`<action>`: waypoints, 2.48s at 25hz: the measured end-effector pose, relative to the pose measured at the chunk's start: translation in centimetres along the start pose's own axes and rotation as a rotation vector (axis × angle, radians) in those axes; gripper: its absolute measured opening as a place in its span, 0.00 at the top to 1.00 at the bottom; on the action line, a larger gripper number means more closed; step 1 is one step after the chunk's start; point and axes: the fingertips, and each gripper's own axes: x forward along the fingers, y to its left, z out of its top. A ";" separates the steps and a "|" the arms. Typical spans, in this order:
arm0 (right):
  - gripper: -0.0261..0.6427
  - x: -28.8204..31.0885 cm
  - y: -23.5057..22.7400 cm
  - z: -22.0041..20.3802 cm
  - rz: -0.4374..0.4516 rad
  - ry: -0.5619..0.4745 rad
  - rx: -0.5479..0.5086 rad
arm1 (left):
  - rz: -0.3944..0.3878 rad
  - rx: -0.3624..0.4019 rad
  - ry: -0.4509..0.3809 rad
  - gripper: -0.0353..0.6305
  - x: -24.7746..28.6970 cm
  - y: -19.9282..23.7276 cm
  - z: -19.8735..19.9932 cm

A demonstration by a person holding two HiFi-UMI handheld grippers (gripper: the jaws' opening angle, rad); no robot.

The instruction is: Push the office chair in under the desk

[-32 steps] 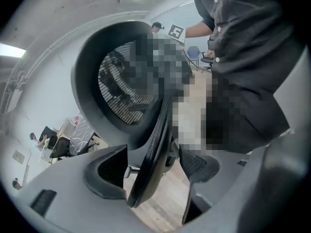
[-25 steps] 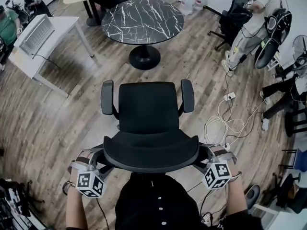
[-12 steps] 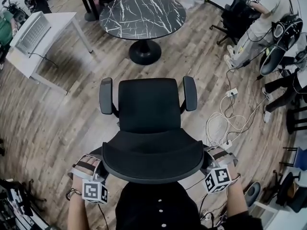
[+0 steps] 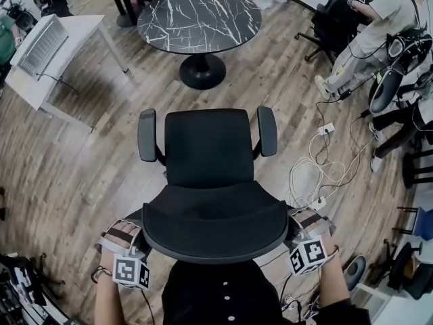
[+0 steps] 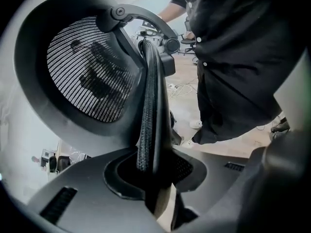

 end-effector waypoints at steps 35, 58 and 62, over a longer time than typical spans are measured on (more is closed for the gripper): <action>0.75 2.3 -5.8 -0.1 0.001 0.018 -0.001 | -0.002 0.016 -0.048 0.79 2.6 6.0 -2.1; 0.74 4.0 -13.6 -4.0 -0.022 0.031 -0.018 | 0.002 0.010 -0.052 0.80 6.6 12.9 -1.1; 0.75 4.1 -14.7 -4.7 -0.019 0.026 -0.030 | 0.005 0.006 -0.047 0.80 7.1 13.9 -0.7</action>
